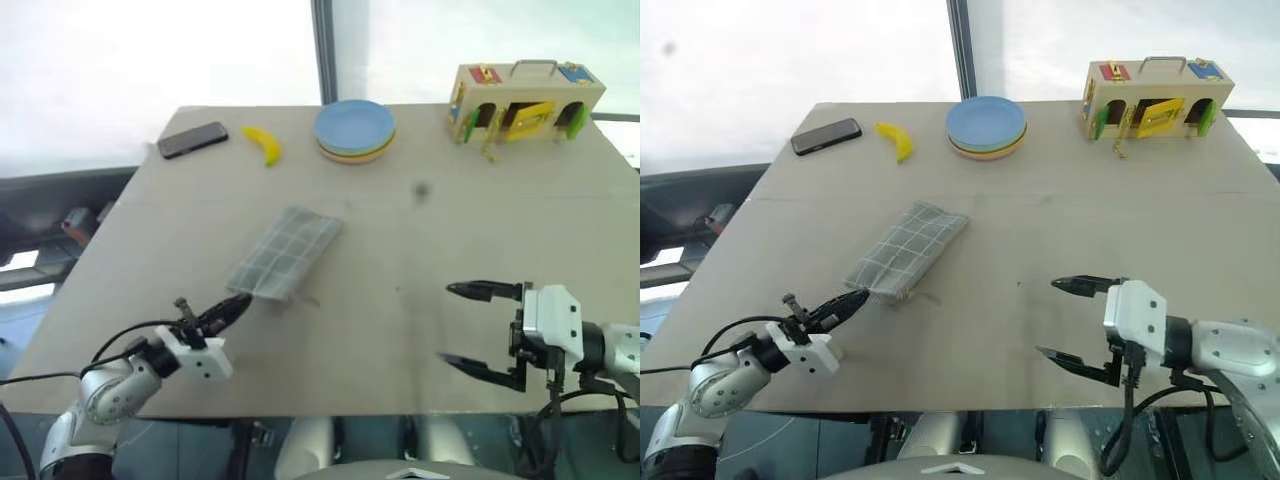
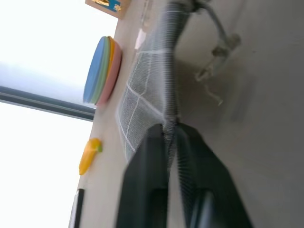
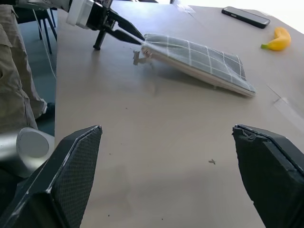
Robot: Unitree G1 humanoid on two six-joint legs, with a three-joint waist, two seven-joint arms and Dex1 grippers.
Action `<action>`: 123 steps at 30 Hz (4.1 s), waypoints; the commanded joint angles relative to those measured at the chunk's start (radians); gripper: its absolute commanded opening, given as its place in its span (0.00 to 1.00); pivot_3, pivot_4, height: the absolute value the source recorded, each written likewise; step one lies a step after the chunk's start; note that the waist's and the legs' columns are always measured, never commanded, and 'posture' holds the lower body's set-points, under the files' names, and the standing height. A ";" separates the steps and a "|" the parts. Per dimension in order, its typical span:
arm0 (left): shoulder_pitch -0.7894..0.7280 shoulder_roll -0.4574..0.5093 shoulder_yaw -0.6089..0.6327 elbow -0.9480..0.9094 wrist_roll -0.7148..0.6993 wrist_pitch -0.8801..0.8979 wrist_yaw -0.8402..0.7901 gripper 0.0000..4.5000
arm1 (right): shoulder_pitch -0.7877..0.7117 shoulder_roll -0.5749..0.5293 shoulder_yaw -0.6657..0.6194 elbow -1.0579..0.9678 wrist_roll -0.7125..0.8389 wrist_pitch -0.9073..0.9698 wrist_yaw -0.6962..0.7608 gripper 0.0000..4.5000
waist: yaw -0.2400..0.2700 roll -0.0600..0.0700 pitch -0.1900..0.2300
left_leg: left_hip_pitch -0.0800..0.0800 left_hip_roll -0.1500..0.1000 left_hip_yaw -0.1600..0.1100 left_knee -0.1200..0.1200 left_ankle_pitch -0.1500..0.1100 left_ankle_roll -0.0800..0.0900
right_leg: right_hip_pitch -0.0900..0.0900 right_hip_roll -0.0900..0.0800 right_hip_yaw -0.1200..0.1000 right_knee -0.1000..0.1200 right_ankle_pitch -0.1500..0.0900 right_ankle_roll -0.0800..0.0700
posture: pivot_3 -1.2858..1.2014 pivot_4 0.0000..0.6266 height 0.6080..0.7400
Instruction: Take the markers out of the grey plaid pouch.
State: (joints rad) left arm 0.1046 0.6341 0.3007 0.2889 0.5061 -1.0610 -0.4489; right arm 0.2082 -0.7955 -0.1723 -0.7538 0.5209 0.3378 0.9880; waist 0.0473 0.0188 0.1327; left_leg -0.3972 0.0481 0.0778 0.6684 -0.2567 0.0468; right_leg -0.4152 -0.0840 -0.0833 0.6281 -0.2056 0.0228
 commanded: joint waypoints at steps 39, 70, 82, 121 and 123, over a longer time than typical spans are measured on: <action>-0.162 0.076 -0.375 0.090 0.065 0.156 0.301 0.00 | -0.480 0.244 0.354 0.106 0.051 0.455 -0.339 1.00 | -0.004 0.007 0.004 | -0.002 0.000 -0.001 -0.004 0.000 0.000 | -0.001 -0.013 -0.020 -0.002 0.000 0.000 | 0.52 0.24 1.00; -0.251 -0.016 -0.438 -0.014 0.027 0.224 0.303 0.00 | -0.794 0.456 0.557 0.542 -0.193 0.483 -0.326 0.02 | -0.011 0.001 0.009 | -0.018 -0.006 -0.006 -0.001 0.003 0.006 | -0.010 -0.015 -0.032 -0.002 0.002 0.006 | 0.52 0.24 1.00; -0.256 -0.031 -0.442 -0.037 0.024 0.239 0.300 0.00 | -0.778 0.470 0.584 0.542 -0.257 0.397 -0.300 0.31 | -0.011 -0.001 0.010 | -0.018 -0.006 -0.005 -0.001 0.003 0.006 | -0.010 -0.015 -0.032 -0.002 0.001 0.007 | 0.52 0.24 1.00; -0.311 -0.031 -0.502 0.056 -0.387 0.086 -0.002 0.00 | -0.575 0.338 0.273 0.161 0.062 0.834 -0.379 0.39 | -0.036 -0.012 0.021 | -0.020 -0.001 -0.002 0.000 0.002 0.007 | -0.013 -0.010 -0.028 -0.001 0.001 0.007 | 0.52 0.24 1.00; -0.319 -0.035 -0.503 0.075 -0.385 0.070 -0.007 0.00 | -0.591 0.350 0.291 0.185 0.064 0.837 -0.389 0.39 | -0.036 -0.013 0.021 | -0.020 -0.001 -0.002 0.000 0.002 0.007 | -0.013 -0.010 -0.028 -0.001 0.001 0.007 | 0.52 0.24 1.00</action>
State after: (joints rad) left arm -0.2022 0.6025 -0.2132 0.3534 0.1319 -0.9656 -0.4551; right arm -0.3586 -0.4557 0.1135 -0.5638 0.5660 1.1742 0.6047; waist 0.0112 0.0058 0.1540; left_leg -0.4175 0.0472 0.0756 0.6687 -0.2550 0.0540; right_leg -0.4279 -0.0938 -0.1115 0.6268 -0.2043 0.0298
